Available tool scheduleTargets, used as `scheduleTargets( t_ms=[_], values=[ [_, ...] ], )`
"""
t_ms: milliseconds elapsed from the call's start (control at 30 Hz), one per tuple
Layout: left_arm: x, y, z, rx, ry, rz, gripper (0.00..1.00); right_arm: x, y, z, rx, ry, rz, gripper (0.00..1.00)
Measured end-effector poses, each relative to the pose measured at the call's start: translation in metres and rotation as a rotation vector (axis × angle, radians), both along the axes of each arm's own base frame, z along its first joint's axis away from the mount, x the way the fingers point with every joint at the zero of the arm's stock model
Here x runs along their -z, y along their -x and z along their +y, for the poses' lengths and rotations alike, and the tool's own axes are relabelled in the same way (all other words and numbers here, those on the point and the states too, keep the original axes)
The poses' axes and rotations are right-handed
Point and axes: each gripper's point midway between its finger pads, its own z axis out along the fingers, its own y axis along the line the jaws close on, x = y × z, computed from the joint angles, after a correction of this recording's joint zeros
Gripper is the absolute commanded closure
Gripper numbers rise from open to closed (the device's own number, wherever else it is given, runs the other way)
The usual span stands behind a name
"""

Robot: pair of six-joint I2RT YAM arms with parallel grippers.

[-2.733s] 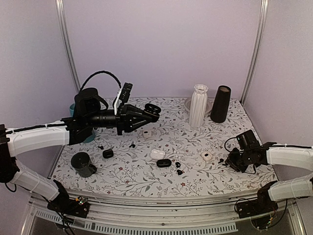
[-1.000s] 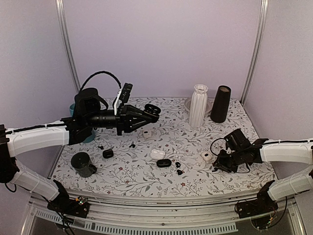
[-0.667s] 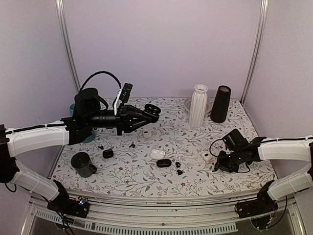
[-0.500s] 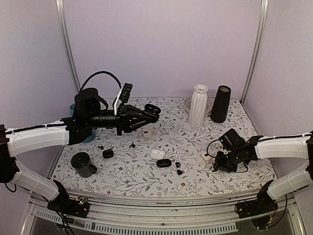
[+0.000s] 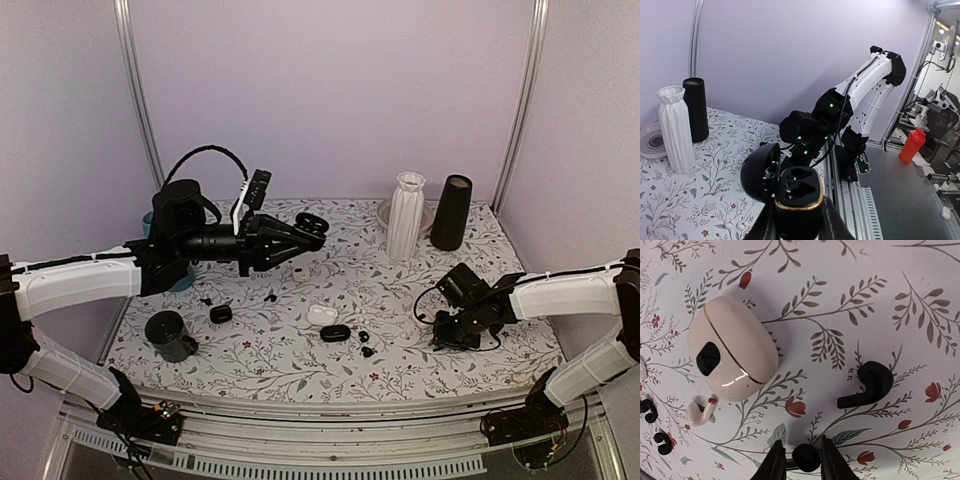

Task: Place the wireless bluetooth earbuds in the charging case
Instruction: Pick up the right earbud from the center of the board.

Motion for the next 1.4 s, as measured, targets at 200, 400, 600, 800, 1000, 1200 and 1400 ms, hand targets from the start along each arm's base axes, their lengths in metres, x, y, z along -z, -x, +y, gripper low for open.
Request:
scheduleTargets(
  t_ms=[200,400,600,800,1000,1200,1400],
  values=[
    [0.0,0.0,0.0,0.0,0.0,0.002,1.0,0.0,-0.002,0.002,-0.029,0.051,0.0,0.76],
    [0.0,0.0,0.0,0.0,0.0,0.002,1.0,0.0,-0.001,0.007,-0.068,0.11,0.006,0.76],
    [0.0,0.0,0.0,0.0,0.0,0.003,1.0,0.002,0.001,0.01,-0.096,0.157,0.01,0.76],
    [0.0,0.0,0.0,0.0,0.0,0.006,1.0,0.002,0.002,0.009,-0.099,0.171,0.007,0.8],
    [0.0,0.0,0.0,0.0,0.001,0.008,1.0,0.001,0.001,0.009,-0.097,0.177,0.002,0.91],
    [-0.004,0.0,0.0,0.0,0.016,0.006,1.0,-0.003,-0.002,0.009,-0.099,0.194,-0.021,0.92],
    [0.004,-0.004,-0.005,0.009,0.012,0.034,1.0,-0.038,-0.021,0.025,-0.14,0.197,-0.152,0.92]
  ],
)
